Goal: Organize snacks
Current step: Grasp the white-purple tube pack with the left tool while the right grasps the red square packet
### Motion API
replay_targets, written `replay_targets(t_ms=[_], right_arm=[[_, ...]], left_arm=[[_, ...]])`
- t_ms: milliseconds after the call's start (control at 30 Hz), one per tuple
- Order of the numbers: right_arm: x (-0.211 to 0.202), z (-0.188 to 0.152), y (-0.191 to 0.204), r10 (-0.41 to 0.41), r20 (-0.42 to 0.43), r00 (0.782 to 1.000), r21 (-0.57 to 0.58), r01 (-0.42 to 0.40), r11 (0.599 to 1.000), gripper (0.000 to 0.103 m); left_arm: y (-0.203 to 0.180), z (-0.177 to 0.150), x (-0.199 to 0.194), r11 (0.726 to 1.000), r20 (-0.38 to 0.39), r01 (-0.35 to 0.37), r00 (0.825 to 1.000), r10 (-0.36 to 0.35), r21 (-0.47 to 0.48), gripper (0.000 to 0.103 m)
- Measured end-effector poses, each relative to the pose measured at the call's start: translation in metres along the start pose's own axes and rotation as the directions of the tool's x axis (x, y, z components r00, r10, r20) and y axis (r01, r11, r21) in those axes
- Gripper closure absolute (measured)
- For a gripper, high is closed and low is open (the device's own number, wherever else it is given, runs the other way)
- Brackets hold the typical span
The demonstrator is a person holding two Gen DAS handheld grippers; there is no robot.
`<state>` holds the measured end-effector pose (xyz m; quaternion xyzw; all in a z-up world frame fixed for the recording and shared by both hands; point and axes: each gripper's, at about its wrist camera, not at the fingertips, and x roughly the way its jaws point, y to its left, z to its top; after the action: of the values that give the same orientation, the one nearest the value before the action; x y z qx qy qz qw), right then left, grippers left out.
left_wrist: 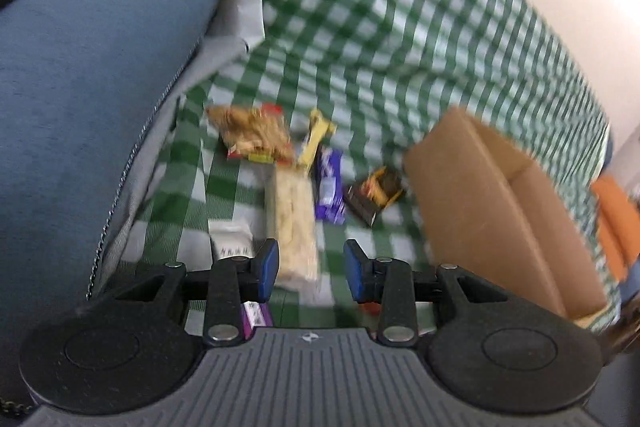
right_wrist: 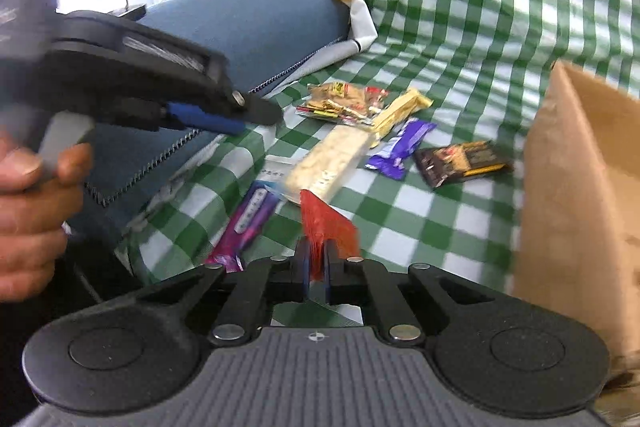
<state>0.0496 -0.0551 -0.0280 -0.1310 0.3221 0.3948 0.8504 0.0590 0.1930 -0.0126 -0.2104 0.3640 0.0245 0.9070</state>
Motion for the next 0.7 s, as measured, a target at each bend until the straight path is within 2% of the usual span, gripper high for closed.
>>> replay_targets(t_ms=[133, 267, 367, 433, 567, 600, 667, 700], right_arm=[[-0.022, -0.006, -0.003, -0.033, 0.038, 0.999, -0.088, 0.036, 0.996, 0.098], [-0.033, -0.017, -0.001, -0.072, 0.07, 0.995, -0.183, 0.083, 0.98, 0.098], [-0.024, -0.032, 0.009, -0.094, 0.048, 0.994, -0.285, 0.103, 0.953, 0.097], [-0.017, -0.042, 0.018, -0.094, 0.029, 0.995, -0.354, 0.098, 0.93, 0.097], [-0.003, -0.055, 0.027, -0.073, -0.041, 0.996, -0.385, 0.052, 0.921, 0.097], [0.0, -0.056, 0.027, -0.07, -0.05, 0.996, -0.372, 0.047, 0.927, 0.096], [0.003, -0.054, 0.021, -0.069, -0.064, 0.996, -0.314, 0.046, 0.948, 0.083], [0.003, -0.051, 0.019, -0.068, -0.065, 0.996, -0.281, 0.047, 0.959, 0.066]], left_arm=[[-0.007, -0.004, 0.018, 0.996, -0.095, -0.071, 0.993, 0.075, 0.047, 0.064], [-0.003, -0.006, 0.035, 0.989, -0.191, -0.137, 0.971, 0.145, 0.051, 0.064], [0.0, -0.007, 0.049, 0.986, -0.265, -0.159, 0.95, 0.166, 0.048, 0.064], [0.0, -0.007, 0.054, 0.983, -0.287, -0.178, 0.94, 0.186, 0.051, 0.065], [-0.005, -0.009, 0.06, 0.971, -0.3, -0.217, 0.924, 0.237, 0.097, 0.066], [-0.007, -0.01, 0.06, 0.967, -0.297, -0.225, 0.922, 0.25, 0.116, 0.073], [-0.008, -0.01, 0.059, 0.965, -0.292, -0.233, 0.921, 0.259, 0.122, 0.079], [-0.008, -0.01, 0.058, 0.966, -0.287, -0.23, 0.923, 0.254, 0.115, 0.084]])
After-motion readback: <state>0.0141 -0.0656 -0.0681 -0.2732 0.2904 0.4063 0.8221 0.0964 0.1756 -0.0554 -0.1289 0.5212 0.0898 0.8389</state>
